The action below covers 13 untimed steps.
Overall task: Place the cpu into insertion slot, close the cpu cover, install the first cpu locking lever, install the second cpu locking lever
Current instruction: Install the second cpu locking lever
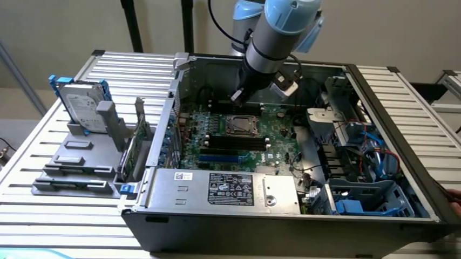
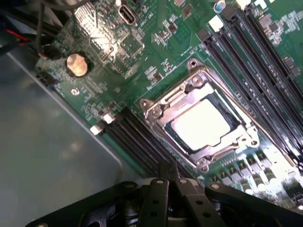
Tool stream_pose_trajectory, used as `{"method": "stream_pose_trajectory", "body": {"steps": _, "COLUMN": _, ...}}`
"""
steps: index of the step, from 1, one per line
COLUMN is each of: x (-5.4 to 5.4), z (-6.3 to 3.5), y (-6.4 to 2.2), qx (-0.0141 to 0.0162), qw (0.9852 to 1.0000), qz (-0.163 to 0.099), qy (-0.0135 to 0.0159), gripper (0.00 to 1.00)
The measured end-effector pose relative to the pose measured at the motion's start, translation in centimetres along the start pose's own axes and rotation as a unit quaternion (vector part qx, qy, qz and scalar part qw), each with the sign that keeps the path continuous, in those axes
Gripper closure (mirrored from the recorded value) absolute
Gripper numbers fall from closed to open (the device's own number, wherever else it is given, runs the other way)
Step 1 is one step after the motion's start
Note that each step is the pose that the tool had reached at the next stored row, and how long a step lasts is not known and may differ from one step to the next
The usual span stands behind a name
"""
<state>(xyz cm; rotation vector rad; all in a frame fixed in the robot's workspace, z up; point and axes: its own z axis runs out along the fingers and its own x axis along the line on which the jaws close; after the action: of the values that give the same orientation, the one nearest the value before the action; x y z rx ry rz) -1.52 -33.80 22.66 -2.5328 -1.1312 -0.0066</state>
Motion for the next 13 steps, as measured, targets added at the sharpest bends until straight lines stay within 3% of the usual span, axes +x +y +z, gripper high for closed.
{"method": "stream_pose_trajectory", "body": {"steps": 3, "x": 0.11, "z": -0.96, "y": -0.29, "qx": 0.0000, "qw": 1.0000, "qz": 0.000, "qy": 0.0000, "gripper": 0.89}}
{"method": "stream_pose_trajectory", "body": {"steps": 13, "x": 0.07, "z": -1.02, "y": -0.26, "qx": 0.0001, "qw": 1.0000, "qz": 0.000, "qy": 0.0002, "gripper": 0.89}}
